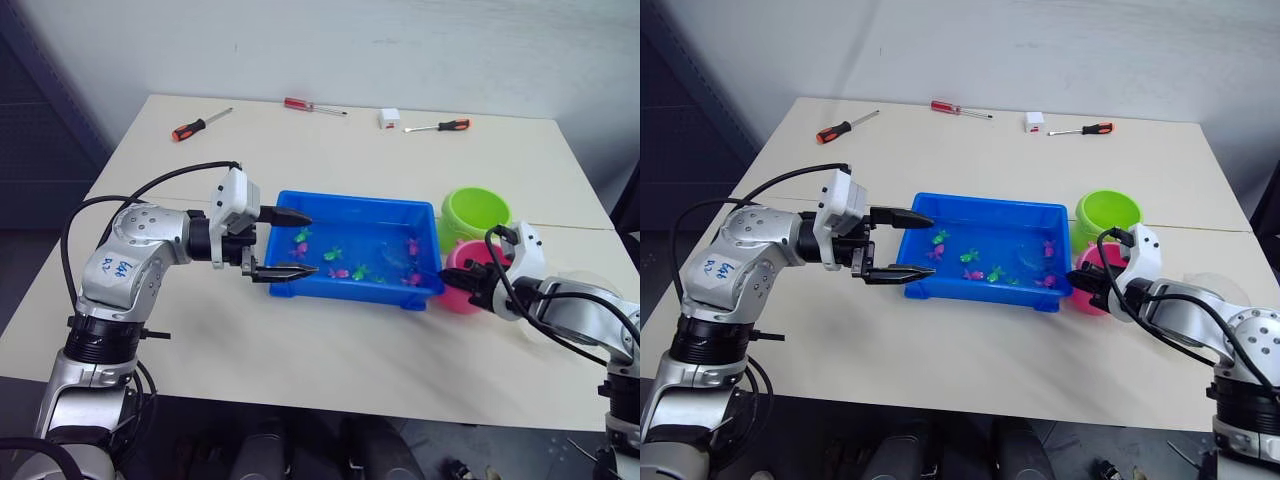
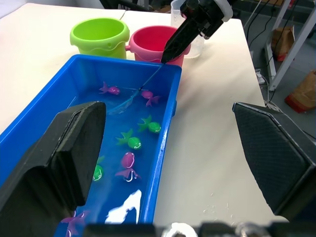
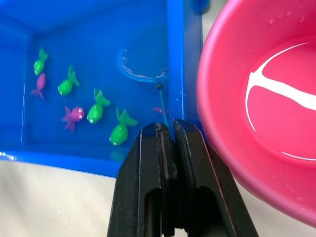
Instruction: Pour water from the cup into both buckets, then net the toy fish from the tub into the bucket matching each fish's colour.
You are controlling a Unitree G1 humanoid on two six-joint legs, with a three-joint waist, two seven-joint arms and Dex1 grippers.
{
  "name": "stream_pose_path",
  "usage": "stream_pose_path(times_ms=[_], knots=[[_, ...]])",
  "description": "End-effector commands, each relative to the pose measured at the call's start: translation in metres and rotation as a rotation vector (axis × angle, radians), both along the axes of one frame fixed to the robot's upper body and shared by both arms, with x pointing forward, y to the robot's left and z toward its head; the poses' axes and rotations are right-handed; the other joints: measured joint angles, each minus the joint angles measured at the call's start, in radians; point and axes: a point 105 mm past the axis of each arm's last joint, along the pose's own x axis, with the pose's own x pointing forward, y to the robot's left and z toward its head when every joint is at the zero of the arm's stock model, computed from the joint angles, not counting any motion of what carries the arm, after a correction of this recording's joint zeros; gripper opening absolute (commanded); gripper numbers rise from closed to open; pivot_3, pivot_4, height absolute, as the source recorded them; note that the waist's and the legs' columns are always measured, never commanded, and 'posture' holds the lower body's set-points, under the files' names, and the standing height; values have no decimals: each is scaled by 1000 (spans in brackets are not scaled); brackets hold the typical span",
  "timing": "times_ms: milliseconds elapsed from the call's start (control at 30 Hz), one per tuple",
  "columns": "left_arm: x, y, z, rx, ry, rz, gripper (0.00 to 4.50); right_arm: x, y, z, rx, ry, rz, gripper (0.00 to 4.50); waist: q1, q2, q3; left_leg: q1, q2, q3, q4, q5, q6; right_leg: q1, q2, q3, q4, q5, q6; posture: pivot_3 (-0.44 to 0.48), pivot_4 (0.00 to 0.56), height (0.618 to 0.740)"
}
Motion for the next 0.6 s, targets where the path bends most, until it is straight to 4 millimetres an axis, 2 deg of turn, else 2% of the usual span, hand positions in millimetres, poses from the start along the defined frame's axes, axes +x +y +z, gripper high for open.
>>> stream_pose_path(times_ms=[33, 100, 300, 433, 600], knots=[[0, 0, 9, 1, -47, 0, 4432, 3, -1, 9, 37, -12, -54, 0, 0, 0, 0, 0, 0, 0, 0, 0, 0, 0, 0, 0, 0, 0, 0, 0, 150, 740], [1, -1, 9, 0, -49, 1, 4432, 4, 0, 9, 64, 3, -74, 0, 0, 0, 0, 0, 0, 0, 0, 0, 0, 0, 0, 0, -1, 0, 0, 0, 150, 740], [3, -2, 11, -4, -60, 7, 4432, 13, -6, 7, -47, -23, -76, 0, 0, 0, 0, 0, 0, 0, 0, 0, 0, 1, 0, 0, -2, 0, 1, 0, 150, 740], [4, -2, 12, -3, -64, 10, 4432, 15, 2, 14, -190, -117, 39, 0, 0, 0, 0, 0, 0, 0, 0, 0, 1, 1, 0, 0, -3, 0, 1, 0, 150, 740], [6, -1, 11, -22, -48, 24, 4432, 3, 16, 18, -359, -226, 216, 0, 3, 0, 0, -1, 0, -1, -1, -1, 1, 1, 0, 0, -4, 0, 1, 0, 150, 740]])
